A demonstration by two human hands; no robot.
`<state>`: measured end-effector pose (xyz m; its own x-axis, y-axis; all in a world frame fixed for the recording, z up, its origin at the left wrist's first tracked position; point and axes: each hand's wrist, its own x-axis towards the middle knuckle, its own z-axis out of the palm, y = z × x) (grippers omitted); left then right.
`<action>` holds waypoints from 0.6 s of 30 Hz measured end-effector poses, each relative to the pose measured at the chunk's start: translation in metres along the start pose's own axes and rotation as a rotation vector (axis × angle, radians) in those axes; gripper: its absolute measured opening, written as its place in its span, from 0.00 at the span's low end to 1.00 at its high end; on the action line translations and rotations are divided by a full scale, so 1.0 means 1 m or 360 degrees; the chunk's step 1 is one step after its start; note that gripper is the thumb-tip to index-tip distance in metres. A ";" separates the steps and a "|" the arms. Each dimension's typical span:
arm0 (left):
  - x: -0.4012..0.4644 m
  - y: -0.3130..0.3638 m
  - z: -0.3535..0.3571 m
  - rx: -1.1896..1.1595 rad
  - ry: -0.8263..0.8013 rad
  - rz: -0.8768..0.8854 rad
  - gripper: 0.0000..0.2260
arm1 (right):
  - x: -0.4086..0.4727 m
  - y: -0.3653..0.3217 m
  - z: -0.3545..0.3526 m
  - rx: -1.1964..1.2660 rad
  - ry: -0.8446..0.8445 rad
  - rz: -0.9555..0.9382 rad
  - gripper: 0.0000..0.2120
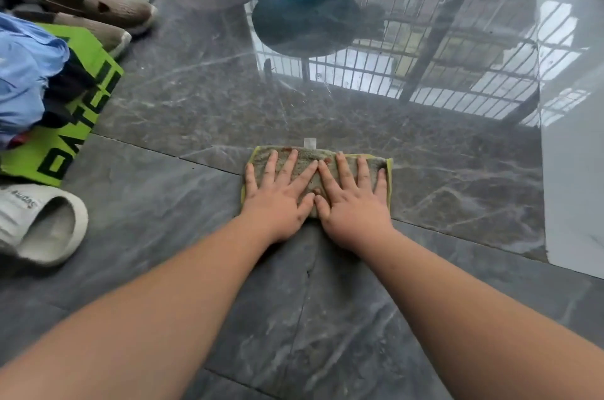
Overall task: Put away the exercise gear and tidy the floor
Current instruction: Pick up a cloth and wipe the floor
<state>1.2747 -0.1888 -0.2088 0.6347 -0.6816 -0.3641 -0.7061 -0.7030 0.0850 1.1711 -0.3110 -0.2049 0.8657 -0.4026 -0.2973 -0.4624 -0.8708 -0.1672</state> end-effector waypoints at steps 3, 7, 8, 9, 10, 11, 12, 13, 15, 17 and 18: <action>0.031 -0.015 -0.014 -0.0006 0.0003 0.0006 0.27 | 0.037 -0.001 -0.009 -0.0031 -0.0011 -0.0009 0.31; 0.048 -0.017 -0.016 -0.0039 0.0062 -0.0056 0.27 | 0.064 0.006 -0.019 -0.0096 -0.0003 -0.0104 0.31; 0.051 -0.017 -0.018 -0.0050 0.0046 -0.0068 0.27 | 0.069 0.007 -0.020 -0.0093 -0.0004 -0.0110 0.31; 0.054 -0.017 -0.021 -0.0067 0.0012 -0.0077 0.27 | 0.073 0.007 -0.022 -0.0087 -0.0020 -0.0104 0.31; 0.056 -0.016 -0.023 -0.0080 -0.0022 -0.0086 0.26 | 0.076 0.007 -0.022 -0.0080 -0.0042 -0.0094 0.31; 0.057 -0.016 -0.025 -0.0087 -0.0050 -0.0097 0.26 | 0.077 0.005 -0.023 -0.0074 -0.0065 -0.0084 0.31; 0.056 -0.014 -0.027 -0.0094 -0.0080 -0.0108 0.26 | 0.077 0.004 -0.024 -0.0069 -0.0090 -0.0077 0.31; 0.054 -0.010 -0.027 -0.0107 -0.0101 -0.0122 0.27 | 0.076 0.004 -0.025 -0.0067 -0.0110 -0.0074 0.31; 0.047 -0.001 -0.026 -0.0121 -0.0118 -0.0151 0.27 | 0.069 0.005 -0.026 -0.0072 -0.0127 -0.0082 0.31; 0.032 0.008 -0.022 -0.0114 -0.0140 -0.0149 0.27 | 0.054 0.006 -0.023 -0.0081 -0.0150 -0.0098 0.31; 0.022 0.011 -0.019 -0.0106 -0.0154 -0.0135 0.27 | 0.043 0.006 -0.020 -0.0084 -0.0165 -0.0103 0.31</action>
<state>1.2867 -0.2158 -0.1985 0.6558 -0.5985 -0.4601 -0.6266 -0.7715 0.1103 1.2088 -0.3392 -0.1998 0.8677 -0.3163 -0.3835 -0.3932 -0.9087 -0.1402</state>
